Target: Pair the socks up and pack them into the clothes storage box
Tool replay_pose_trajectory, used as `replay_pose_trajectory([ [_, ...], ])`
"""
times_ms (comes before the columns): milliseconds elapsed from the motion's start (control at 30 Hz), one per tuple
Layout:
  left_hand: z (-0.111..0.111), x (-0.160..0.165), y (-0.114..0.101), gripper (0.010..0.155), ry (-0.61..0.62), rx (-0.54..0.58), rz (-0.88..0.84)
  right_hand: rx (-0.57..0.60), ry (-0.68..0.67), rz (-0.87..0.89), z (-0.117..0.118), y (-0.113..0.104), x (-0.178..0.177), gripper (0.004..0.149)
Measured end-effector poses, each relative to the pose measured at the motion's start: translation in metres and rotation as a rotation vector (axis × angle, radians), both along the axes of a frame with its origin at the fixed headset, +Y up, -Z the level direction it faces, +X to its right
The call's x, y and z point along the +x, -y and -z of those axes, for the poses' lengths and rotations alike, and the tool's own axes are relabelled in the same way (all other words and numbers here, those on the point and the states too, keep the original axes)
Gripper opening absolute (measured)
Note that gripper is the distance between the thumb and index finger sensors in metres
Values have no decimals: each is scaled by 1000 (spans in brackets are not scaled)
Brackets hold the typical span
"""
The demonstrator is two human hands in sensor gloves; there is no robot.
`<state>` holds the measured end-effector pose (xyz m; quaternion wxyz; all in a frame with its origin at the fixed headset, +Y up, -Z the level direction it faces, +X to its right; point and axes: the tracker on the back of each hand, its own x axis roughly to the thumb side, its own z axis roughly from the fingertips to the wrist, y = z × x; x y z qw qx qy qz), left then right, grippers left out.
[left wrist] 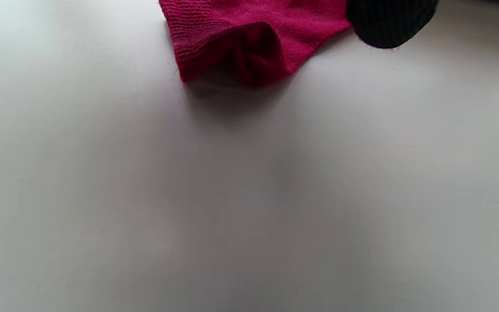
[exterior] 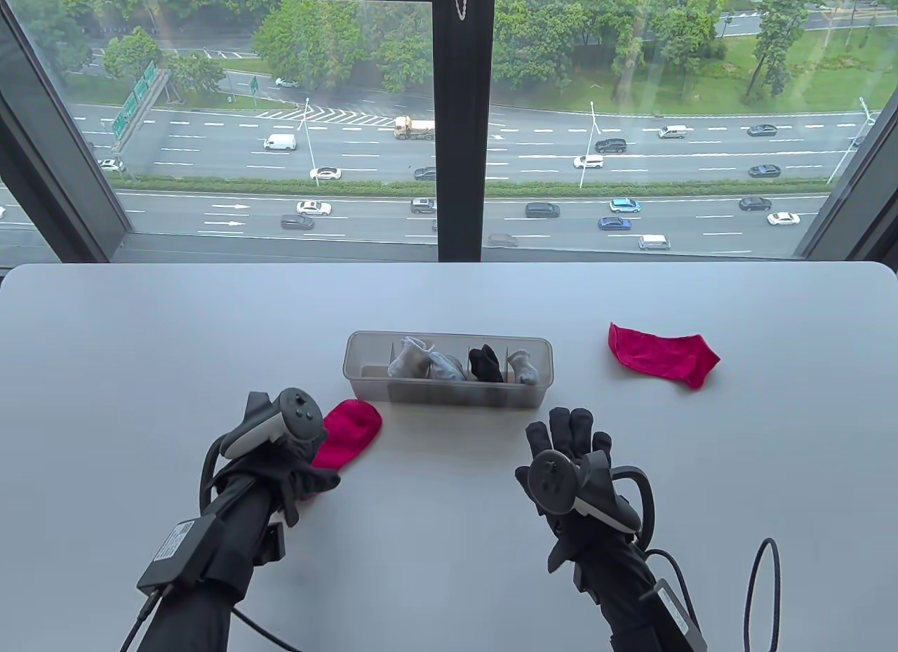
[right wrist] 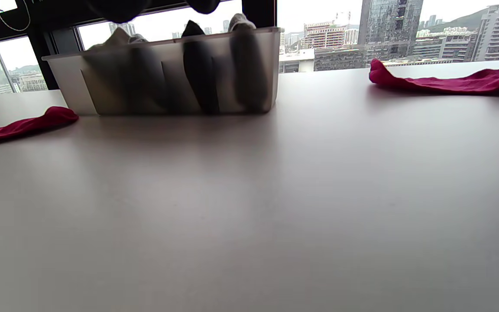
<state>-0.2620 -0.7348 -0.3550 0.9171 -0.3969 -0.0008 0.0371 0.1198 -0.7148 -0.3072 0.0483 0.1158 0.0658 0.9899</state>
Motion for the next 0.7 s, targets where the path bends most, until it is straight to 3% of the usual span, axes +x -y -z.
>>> replay_pose_trajectory([
  [67, -13, -6, 20, 76, 14, 11, 80, -12, -14, 4, -1, 1, -4, 68],
  [133, -22, -5, 26, 63, 51, 227, 136, -20, -27, 8, -2, 2, -6, 68],
  [167, -25, -2, 26, 52, 75, 402, 126, -29, -37, 13, -3, 2, -7, 68],
  [200, -26, 1, 25, 41, 83, 495, 102, -36, -45, 16, -4, 3, -8, 68],
  [300, -29, 14, 14, 39, 146, 527, 43, -48, -70, 22, -5, 3, -13, 69],
  [433, -35, 50, -20, 40, 191, 605, -219, -96, -151, 93, -10, 0, -24, 80],
  [600, -49, 109, -51, 40, 272, 608, -582, -186, -303, 326, -19, -9, -46, 98],
  [700, -57, 133, -59, 39, 331, 651, -708, -198, -317, 443, -21, -8, -50, 97],
])
